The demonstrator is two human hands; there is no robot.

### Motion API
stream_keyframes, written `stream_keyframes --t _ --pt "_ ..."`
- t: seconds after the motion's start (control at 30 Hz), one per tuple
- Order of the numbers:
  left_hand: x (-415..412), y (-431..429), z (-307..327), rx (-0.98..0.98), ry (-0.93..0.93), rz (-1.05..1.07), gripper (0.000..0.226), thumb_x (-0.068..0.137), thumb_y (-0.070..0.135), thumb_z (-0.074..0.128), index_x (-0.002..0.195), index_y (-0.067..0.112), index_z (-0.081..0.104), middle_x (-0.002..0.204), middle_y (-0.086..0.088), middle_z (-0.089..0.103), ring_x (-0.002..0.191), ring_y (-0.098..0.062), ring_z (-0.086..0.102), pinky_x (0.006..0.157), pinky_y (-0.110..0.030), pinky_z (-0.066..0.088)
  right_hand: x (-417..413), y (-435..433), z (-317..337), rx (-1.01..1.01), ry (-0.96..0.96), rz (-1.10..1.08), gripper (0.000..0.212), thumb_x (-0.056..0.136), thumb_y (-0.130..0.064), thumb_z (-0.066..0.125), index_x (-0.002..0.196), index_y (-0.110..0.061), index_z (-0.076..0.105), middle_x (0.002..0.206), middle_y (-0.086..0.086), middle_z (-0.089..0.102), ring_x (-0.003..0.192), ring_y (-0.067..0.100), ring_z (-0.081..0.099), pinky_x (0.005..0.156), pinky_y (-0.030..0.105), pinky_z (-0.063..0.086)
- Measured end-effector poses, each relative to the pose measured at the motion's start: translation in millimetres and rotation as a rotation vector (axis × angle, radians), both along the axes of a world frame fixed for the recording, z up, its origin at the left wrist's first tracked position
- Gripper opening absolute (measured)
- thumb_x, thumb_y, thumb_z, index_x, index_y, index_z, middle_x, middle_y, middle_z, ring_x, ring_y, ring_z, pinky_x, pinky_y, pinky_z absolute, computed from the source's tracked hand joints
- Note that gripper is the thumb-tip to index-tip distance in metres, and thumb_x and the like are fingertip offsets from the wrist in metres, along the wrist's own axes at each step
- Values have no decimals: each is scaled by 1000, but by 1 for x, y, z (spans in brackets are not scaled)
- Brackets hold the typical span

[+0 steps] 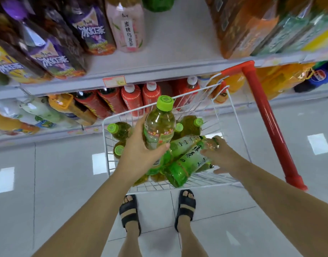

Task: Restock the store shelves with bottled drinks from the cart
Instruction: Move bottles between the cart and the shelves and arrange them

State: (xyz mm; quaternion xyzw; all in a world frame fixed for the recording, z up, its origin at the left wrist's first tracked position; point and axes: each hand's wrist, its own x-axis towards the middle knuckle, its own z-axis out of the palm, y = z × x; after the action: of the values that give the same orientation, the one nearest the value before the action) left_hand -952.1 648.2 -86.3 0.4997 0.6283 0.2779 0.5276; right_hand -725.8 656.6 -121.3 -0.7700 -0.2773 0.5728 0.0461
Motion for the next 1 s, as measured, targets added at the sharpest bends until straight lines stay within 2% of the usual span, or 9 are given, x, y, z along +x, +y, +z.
stream_keyframes --t 0.07,0.13,0.3,0.43,0.53,0.7,0.83,0.93,1.0 --pt "7 -7 -7 -16 17 56 77 71 28 79 134 39 37 117 21 60 107 1 57 100 -39 46 -10 -10 -30 0 -9 -195 87 70 -38 75 137 -29 22 132 9 48 106 35 58 60 38 55" --pt "12 -13 -11 -12 35 94 76 71 27 79 134 39 38 116 22 60 106 2 57 99 -36 46 -24 -17 -52 37 -42 -327 109 53 -49 80 140 -35 15 138 16 40 115 38 52 65 45 58" --pt "15 -30 -26 -28 21 156 74 72 26 79 133 39 39 117 22 60 107 3 57 100 -35 46 -43 -22 -74 144 -139 -503 123 58 -33 86 146 -32 1 144 21 26 128 39 38 88 57 49" --pt "14 -43 -33 -49 22 207 80 70 27 81 136 37 36 119 20 59 111 -2 57 100 -39 46 -39 -26 -71 178 -16 -610 139 25 -46 82 144 -30 12 139 16 41 119 35 51 91 56 48" --pt "15 -48 -18 -29 4 225 80 70 26 81 135 37 37 120 20 59 111 -3 57 100 -39 46 -34 -27 -43 214 78 -616 131 24 -41 82 139 -21 24 129 11 53 110 32 58 90 55 49" --pt "14 -35 54 72 -24 147 72 71 23 80 131 36 42 115 19 62 107 -1 59 98 -33 46 -30 -14 59 395 284 -477 68 63 0 79 119 -18 46 105 8 64 96 25 64 86 46 53" --pt "16 -11 140 267 19 63 70 70 21 80 129 35 43 111 24 60 102 8 57 87 -12 42 -34 0 156 665 345 -309 80 61 2 81 125 -28 45 104 2 65 89 16 67 73 35 56" --pt "17 3 206 403 43 -22 69 71 23 80 125 41 40 109 28 56 100 14 54 79 1 38 -35 9 224 877 292 -185 87 53 -15 87 127 -32 45 113 -2 65 101 16 64 82 39 54" --pt "20 10 244 487 53 -73 71 71 21 80 125 41 39 110 26 54 103 18 50 86 -2 39 -30 12 264 969 286 -158 88 56 -15 87 131 -28 43 115 -3 64 102 13 63 83 36 53"
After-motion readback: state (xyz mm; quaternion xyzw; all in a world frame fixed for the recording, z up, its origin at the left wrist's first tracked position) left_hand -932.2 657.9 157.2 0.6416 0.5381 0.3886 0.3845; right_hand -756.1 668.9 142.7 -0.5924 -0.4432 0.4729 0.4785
